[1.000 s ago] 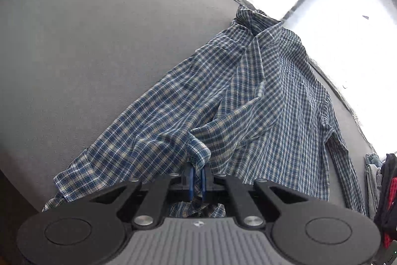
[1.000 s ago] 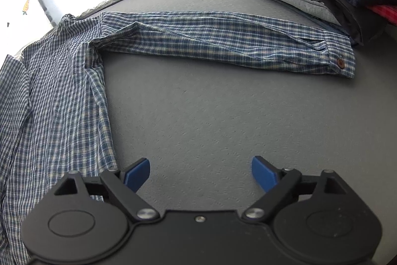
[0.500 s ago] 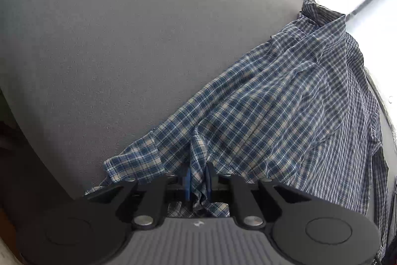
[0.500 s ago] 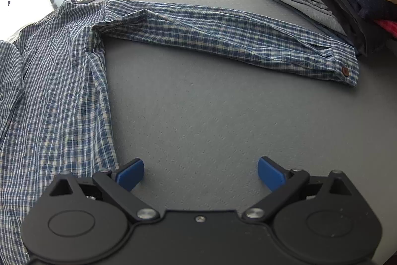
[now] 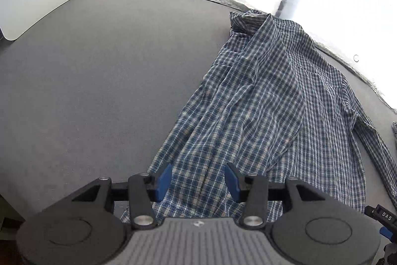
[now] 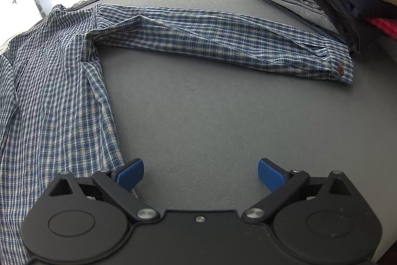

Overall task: Fold clothes
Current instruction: 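Open the left tool to release the hem onto the shirt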

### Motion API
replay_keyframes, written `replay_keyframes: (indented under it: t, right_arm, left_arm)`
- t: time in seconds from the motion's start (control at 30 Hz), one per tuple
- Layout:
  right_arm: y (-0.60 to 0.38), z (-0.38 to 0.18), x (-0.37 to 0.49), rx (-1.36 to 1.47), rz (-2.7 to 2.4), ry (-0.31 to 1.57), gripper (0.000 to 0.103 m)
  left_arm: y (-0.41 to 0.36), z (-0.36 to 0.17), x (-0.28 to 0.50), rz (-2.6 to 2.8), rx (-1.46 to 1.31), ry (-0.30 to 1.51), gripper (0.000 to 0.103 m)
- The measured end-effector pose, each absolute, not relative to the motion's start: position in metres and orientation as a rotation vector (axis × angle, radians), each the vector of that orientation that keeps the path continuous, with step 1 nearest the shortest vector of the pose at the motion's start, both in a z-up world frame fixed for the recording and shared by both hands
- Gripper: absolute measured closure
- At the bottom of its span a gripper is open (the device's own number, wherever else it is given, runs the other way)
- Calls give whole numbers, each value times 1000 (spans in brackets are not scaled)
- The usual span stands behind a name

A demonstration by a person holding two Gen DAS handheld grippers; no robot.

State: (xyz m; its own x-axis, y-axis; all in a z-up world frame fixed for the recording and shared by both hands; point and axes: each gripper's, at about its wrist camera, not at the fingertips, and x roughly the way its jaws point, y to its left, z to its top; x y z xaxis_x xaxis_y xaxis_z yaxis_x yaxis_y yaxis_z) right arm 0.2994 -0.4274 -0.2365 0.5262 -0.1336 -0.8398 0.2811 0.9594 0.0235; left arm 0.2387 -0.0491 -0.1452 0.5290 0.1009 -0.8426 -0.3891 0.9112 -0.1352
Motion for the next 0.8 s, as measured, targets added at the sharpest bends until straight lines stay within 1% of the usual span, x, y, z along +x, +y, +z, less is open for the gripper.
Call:
replay_keyframes:
  t: [0.23,0.4,0.6,0.8]
  right_arm:
    - [-382,-208,334,60,-240,900,3]
    - [-344,-201,375,29,-183,858,3]
    - [-305,-208,437,-2,-149,875,3]
    - [-280,-222,481,-46,-141,930,3]
  left_arm:
    - [-42,-130,301,118,-248,925,52]
    - [-41,-131,362,-21,-209,884,52]
    - [-39,-151,461,-107,-142,927,52]
    - [-32,-170,537,-228,-235,919,54]
